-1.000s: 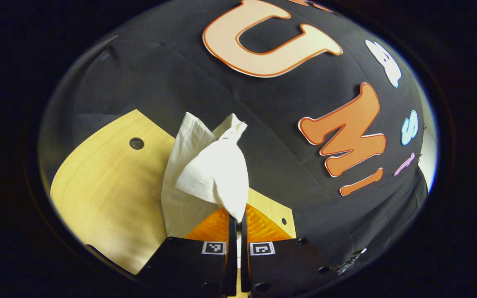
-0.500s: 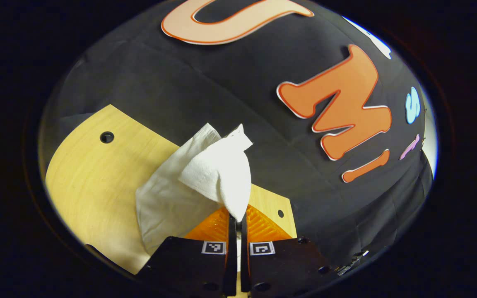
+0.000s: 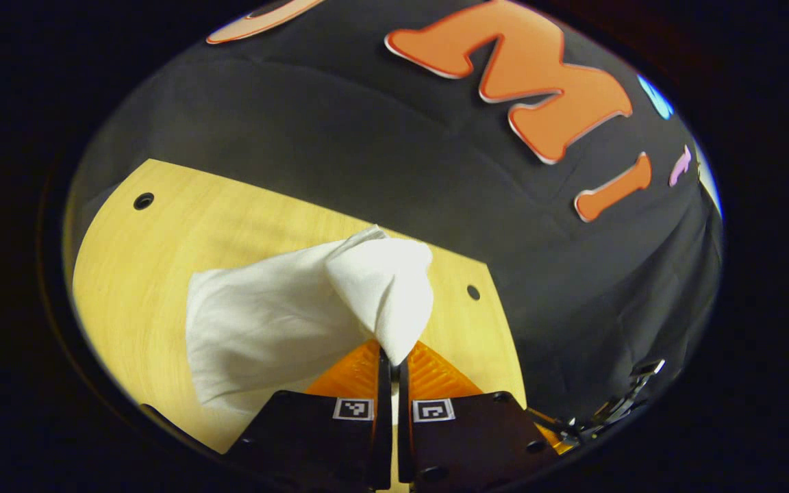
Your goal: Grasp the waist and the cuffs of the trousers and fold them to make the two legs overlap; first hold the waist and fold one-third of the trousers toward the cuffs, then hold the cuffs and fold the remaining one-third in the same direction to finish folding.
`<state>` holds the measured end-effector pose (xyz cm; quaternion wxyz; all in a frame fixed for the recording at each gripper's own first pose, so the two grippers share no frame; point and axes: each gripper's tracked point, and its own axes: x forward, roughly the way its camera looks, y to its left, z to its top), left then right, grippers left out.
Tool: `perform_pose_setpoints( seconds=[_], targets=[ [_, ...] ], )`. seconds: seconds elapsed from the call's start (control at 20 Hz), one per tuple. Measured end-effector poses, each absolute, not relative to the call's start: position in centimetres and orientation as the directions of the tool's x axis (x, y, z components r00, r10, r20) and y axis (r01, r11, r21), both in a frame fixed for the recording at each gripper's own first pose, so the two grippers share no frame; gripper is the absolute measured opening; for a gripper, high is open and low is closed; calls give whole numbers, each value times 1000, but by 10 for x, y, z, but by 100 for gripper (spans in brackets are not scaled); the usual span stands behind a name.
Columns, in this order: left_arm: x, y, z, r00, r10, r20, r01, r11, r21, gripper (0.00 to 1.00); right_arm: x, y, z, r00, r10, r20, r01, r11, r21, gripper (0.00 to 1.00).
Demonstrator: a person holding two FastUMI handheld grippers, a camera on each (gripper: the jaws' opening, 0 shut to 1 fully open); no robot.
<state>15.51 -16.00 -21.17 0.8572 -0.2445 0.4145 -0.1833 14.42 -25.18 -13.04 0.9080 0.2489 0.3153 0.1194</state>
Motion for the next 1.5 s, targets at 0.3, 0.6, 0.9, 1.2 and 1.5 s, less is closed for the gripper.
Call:
perform_pose_setpoints(
  seconds=[0.3, 0.6, 0.9, 1.2, 1.5],
  targets=[
    [95, -179, -262, 481, -507, -716, 199, 858, -474, 9, 137, -263, -133, 762, 400, -509, -82, 840, 537, 99],
    [62, -185, -242, 474, -592, -652, 277, 803, -527, 77, 136, -262, -123, 771, 415, -483, -120, 840, 530, 99],
    [63, -125, -213, 632, -477, -611, 267, 874, -406, 98, 144, -255, -95, 817, 364, -447, -157, 887, 434, 98],
    [78, -43, -141, 862, -294, -412, 245, 955, -170, 98, 143, -235, -51, 875, 291, -387, -188, 941, 282, 99],
    [64, 11, -66, 964, -204, -168, 200, 979, -44, 98, 121, -204, 5, 937, 232, -262, -211, 972, 103, 99]
  ],
)
